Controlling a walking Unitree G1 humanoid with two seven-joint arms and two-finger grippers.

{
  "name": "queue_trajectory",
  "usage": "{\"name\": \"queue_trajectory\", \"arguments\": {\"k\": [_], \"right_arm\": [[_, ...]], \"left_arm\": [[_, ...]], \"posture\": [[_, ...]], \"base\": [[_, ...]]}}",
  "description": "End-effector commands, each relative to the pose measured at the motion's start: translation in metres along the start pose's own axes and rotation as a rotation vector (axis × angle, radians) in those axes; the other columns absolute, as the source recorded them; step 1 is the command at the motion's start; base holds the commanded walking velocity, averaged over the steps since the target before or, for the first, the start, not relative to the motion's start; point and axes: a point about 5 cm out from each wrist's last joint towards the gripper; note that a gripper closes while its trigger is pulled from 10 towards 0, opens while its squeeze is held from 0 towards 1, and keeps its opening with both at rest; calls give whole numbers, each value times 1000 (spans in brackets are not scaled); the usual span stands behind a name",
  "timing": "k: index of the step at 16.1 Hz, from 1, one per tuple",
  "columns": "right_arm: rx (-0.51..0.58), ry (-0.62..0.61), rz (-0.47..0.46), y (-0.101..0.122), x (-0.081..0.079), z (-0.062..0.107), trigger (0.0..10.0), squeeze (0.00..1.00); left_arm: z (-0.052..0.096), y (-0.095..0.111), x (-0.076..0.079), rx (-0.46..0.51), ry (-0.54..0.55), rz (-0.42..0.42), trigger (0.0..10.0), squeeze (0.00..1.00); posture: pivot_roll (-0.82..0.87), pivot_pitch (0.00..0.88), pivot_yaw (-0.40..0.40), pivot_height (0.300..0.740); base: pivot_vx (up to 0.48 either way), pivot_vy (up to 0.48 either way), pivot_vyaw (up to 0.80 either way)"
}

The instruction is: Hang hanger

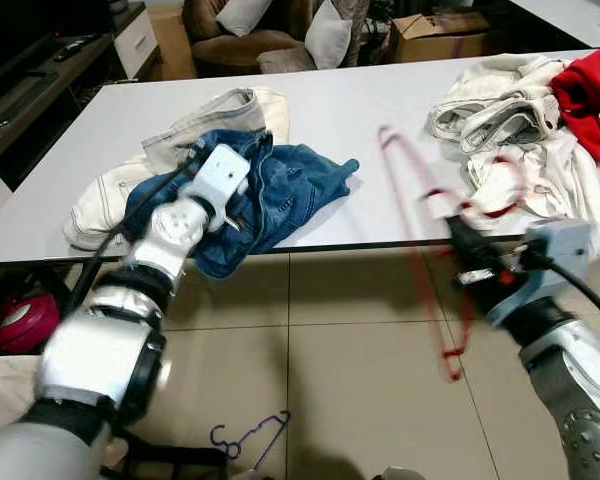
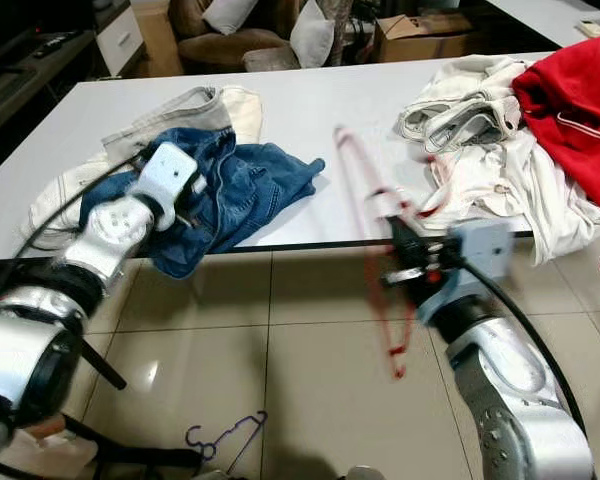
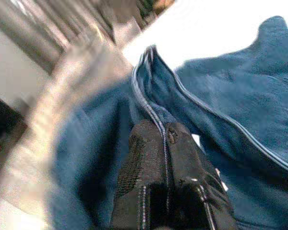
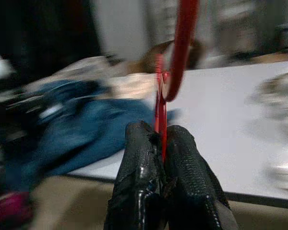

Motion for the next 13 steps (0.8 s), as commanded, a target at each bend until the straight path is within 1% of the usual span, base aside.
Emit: {"name": "queue_trajectory", "arguments": {"k": [1,2,3,4,6,7,8,9,10,11,12,13], "right_arm": [[16,105,-48,5,-13,-1,10000,0],[16,164,-98,5,-18,-2,10000,0],[10,254,-155,5,-25,-4,10000,0],[-5,317,-191,4,-30,-5,10000,0],[-26,372,-221,3,-34,-9,10000,0],[-60,427,-262,0,-36,-18,10000,0],[-104,438,-274,-5,-34,-28,10000,0],[-135,427,-269,-8,-33,-34,10000,0],[-165,403,-272,-12,-30,-42,10000,0],[-191,383,-278,-16,-28,-47,10000,0],[-245,360,-287,-24,-26,-58,10000,0],[-266,355,-294,-26,-26,-61,10000,0]], "left_arm": [[-3,23,-16,89,39,-93,0,0],[-4,33,-21,127,54,-139,0,0],[-4,45,-26,174,65,-208,0,0],[-4,53,-30,207,66,-254,0,0],[-4,58,-32,226,57,-300,0,0],[-2,61,-34,248,52,-330,0,0],[-1,64,-36,271,54,-326,0,0],[0,66,-38,283,60,-321,0,0],[2,68,-40,297,67,-330,0,0],[3,69,-43,305,72,-335,0,0],[7,73,-48,327,86,-342,0,0],[9,75,-49,335,90,-347,0,0]], "posture": [[-258,15,127,740],[-249,14,119,740],[-238,13,111,740],[-238,13,111,740],[-219,15,94,740],[-212,16,85,740],[-198,17,70,740],[-189,17,61,740],[-189,17,61,740],[-172,15,44,740],[-172,15,44,740],[-172,15,44,740]], "base": [[0,0,0],[0,0,0],[0,0,0],[0,0,0],[0,0,0],[0,0,0],[0,0,0],[0,0,0],[0,0,0],[0,0,0],[0,0,0],[0,0,0]]}}
Point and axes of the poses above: a point about 5 cm out from each wrist's last joint towards the gripper, its own z axis pointing back from the gripper into the wrist, its own y axis along the axis of the wrist's last joint, x = y × z, and after that the axes turned 3 degrees about z, right-handed
